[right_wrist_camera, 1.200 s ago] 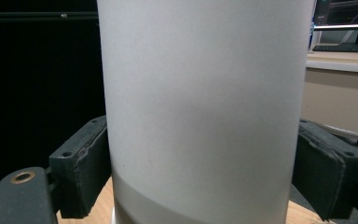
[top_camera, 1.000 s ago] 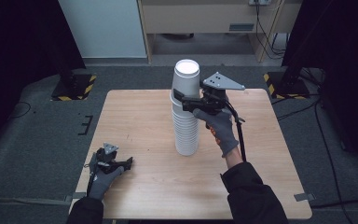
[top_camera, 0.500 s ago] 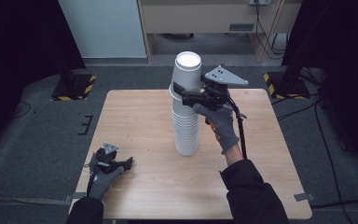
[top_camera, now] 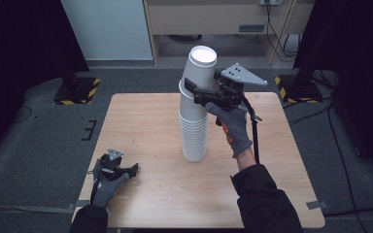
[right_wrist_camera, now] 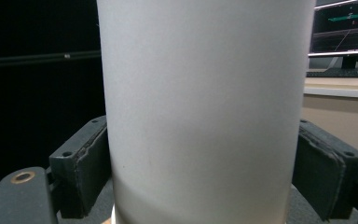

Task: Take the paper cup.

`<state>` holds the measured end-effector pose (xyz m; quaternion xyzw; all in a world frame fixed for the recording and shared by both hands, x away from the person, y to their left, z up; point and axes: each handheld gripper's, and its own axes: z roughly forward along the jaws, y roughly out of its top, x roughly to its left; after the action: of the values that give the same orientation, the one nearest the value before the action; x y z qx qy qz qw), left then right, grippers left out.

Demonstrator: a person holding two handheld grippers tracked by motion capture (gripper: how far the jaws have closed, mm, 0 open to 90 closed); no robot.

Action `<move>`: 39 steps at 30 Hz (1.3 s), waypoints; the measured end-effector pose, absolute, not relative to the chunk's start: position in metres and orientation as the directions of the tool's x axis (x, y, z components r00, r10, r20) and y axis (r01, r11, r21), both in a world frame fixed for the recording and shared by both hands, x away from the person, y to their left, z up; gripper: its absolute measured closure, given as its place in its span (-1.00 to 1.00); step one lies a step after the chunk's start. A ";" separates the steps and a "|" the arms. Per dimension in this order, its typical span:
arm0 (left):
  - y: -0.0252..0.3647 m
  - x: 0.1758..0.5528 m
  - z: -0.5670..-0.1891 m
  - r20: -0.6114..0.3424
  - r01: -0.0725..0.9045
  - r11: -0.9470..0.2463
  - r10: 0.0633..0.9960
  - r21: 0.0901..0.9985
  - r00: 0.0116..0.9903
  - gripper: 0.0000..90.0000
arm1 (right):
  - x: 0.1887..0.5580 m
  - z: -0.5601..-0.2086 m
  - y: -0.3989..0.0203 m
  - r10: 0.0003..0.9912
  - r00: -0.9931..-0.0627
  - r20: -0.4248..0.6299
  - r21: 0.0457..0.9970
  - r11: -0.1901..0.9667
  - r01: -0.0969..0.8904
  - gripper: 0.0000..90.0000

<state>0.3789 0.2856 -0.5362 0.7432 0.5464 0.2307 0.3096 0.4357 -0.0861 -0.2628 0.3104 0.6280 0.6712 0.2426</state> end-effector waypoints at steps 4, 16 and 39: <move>0.286 0.379 -0.536 0.004 0.669 -0.211 0.955 0.713 0.296 -0.83 | 0.433 -0.259 -0.090 0.715 -0.689 0.117 0.993 -0.108 0.057 -0.67; 0.286 0.379 -0.536 0.005 0.669 -0.211 0.955 0.712 0.297 -0.83 | 0.425 -0.250 -0.111 0.731 -0.669 0.135 0.988 -0.146 0.041 -0.67; 0.285 0.379 -0.536 0.004 0.669 -0.211 0.955 0.712 0.296 -0.84 | 0.396 -0.272 -0.170 0.784 -0.598 0.168 0.985 -0.164 0.061 -0.67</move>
<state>0.3790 0.2854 -0.5362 0.7430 0.5466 0.2307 0.3098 0.3959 -0.1703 -0.2721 0.3592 0.5882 0.6729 0.2685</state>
